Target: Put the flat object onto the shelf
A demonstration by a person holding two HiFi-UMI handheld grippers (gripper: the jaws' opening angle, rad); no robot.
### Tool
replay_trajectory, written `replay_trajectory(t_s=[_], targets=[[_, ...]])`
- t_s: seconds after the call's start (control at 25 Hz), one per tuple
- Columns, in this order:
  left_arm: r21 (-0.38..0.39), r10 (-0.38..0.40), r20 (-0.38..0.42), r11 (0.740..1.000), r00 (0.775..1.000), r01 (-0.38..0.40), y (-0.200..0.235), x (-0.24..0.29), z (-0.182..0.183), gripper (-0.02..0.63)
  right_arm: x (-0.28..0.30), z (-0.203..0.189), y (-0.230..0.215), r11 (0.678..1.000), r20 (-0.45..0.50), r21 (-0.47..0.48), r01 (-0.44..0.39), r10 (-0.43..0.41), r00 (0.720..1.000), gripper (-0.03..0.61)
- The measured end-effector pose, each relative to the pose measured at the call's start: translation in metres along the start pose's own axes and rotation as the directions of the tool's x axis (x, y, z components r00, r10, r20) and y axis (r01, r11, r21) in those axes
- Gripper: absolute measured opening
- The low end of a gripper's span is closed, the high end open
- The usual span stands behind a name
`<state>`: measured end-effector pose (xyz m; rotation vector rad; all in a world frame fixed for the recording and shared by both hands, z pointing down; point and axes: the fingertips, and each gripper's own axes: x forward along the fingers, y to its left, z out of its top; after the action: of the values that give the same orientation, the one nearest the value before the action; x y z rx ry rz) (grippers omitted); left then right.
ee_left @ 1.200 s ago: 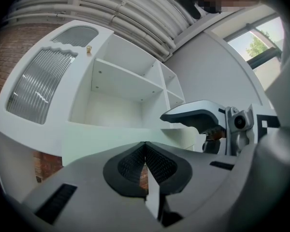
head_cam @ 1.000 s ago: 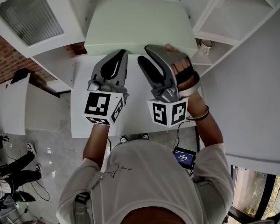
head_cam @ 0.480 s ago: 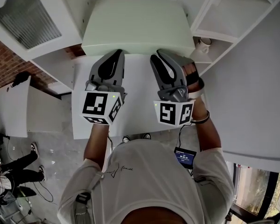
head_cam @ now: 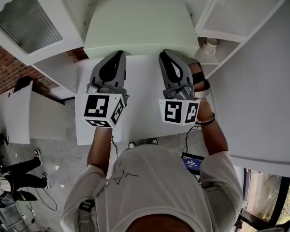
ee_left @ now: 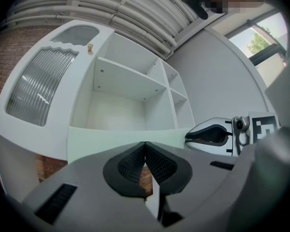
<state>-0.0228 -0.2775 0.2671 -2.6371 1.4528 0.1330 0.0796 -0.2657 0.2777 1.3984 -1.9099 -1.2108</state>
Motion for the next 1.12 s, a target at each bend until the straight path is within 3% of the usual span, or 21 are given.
replay_trajectory(t_s=[1.12], targets=[[0.040, 0.066, -0.031, 0.997, 0.997, -0.065, 0.033, 0.018, -0.014, 0.014, 0.035, -0.017, -0.004, 0.997, -0.068, 0.069, 0.038, -0.033, 0.997, 0.058]])
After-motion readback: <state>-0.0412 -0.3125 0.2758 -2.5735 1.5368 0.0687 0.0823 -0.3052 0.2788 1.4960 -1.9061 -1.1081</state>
